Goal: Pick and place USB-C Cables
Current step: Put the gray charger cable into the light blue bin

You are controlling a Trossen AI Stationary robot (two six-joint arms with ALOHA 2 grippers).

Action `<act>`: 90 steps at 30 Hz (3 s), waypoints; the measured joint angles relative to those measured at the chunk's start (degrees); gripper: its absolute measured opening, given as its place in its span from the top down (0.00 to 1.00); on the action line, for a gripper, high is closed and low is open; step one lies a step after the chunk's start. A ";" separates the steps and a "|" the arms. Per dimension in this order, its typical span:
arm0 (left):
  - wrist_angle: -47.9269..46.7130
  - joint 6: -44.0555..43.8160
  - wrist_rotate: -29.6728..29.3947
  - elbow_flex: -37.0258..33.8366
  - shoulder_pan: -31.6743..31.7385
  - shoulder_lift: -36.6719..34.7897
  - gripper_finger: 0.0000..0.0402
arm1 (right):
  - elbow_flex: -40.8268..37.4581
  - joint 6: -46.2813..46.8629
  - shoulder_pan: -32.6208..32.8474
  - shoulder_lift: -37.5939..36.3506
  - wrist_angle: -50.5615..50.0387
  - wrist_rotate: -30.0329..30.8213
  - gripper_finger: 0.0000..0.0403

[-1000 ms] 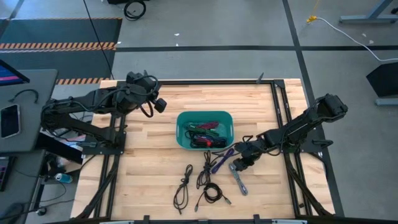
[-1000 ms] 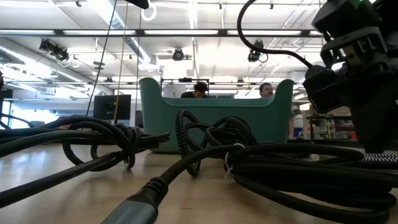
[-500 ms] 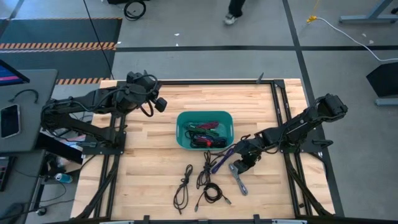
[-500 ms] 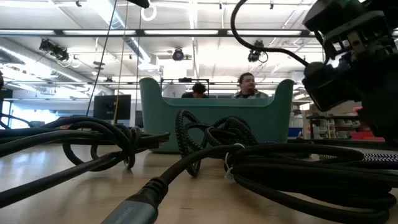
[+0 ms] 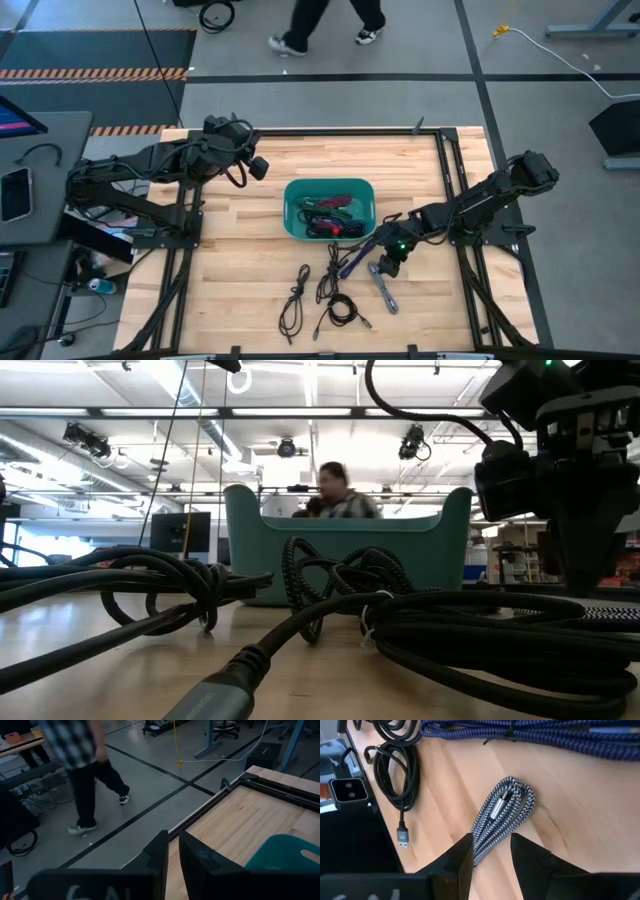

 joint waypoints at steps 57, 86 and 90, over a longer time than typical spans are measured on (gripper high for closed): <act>-2.73 3.28 5.44 0.00 -0.07 0.02 0.87 | 43.39 3.13 -1.95 0.02 -48.01 2.67 0.76; -2.78 4.42 5.42 0.00 -0.07 0.04 0.87 | 42.38 15.50 11.82 26.18 -47.00 -0.41 0.57; -2.80 4.45 5.42 0.00 -0.07 0.04 0.87 | 42.38 15.44 11.92 26.14 -47.49 2.01 0.49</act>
